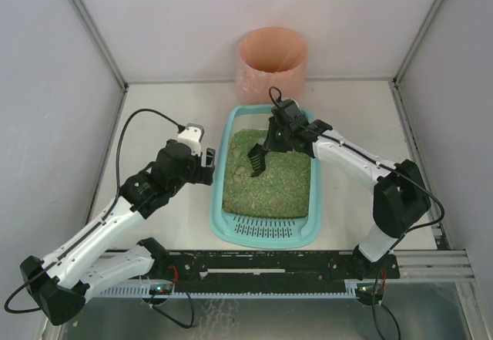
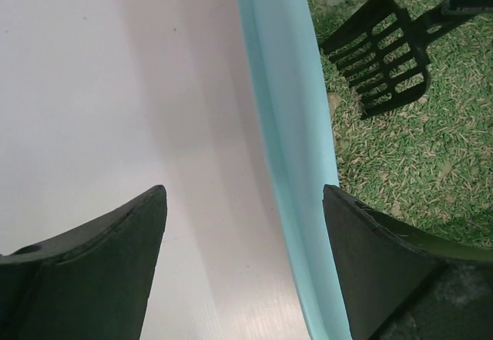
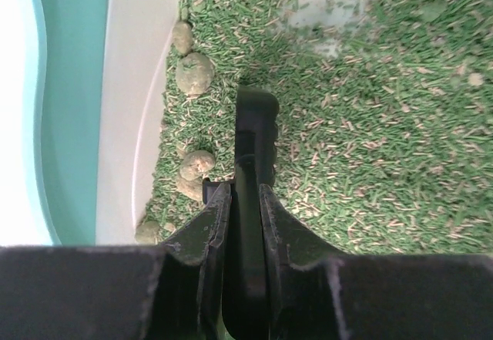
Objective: Clean the litter box
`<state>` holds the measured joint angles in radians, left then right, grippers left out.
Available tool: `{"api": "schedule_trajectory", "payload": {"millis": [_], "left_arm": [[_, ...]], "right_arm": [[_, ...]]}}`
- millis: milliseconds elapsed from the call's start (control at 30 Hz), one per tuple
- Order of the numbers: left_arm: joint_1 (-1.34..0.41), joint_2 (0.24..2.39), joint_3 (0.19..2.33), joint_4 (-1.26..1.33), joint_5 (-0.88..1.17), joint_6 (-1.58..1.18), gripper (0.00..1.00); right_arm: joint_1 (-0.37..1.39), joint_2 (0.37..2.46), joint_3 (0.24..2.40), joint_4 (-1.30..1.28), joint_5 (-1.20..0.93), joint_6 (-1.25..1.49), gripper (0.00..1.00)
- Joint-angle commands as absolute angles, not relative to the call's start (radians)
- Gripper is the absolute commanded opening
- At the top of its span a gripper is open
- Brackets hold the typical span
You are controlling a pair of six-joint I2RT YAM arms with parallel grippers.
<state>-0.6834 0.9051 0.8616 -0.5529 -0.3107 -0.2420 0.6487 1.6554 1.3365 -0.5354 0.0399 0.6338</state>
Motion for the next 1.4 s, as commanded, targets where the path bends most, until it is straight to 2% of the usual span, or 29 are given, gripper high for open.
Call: {"api": "schedule_trajectory", "payload": {"millis": [0, 300, 733, 1367], "left_arm": [[-0.686, 0.869, 0.897, -0.551, -0.374, -0.209, 0.86], [-0.686, 0.881, 0.899, -0.556, -0.380, -0.209, 0.86], [-0.681, 0.871, 0.895, -0.560, -0.412, -0.210, 0.86], [-0.658, 0.853, 0.884, -0.555, -0.417, -0.213, 0.86]], "right_arm": [[0.664, 1.663, 1.239, -0.389, -0.095, 0.778, 0.00], [0.664, 1.667, 0.989, -0.006, -0.244, 1.029, 0.00], [0.624, 1.473, 0.868, 0.028, -0.151, 1.060, 0.00], [0.531, 1.322, 0.698, 0.172, -0.211, 1.141, 0.00]]}}
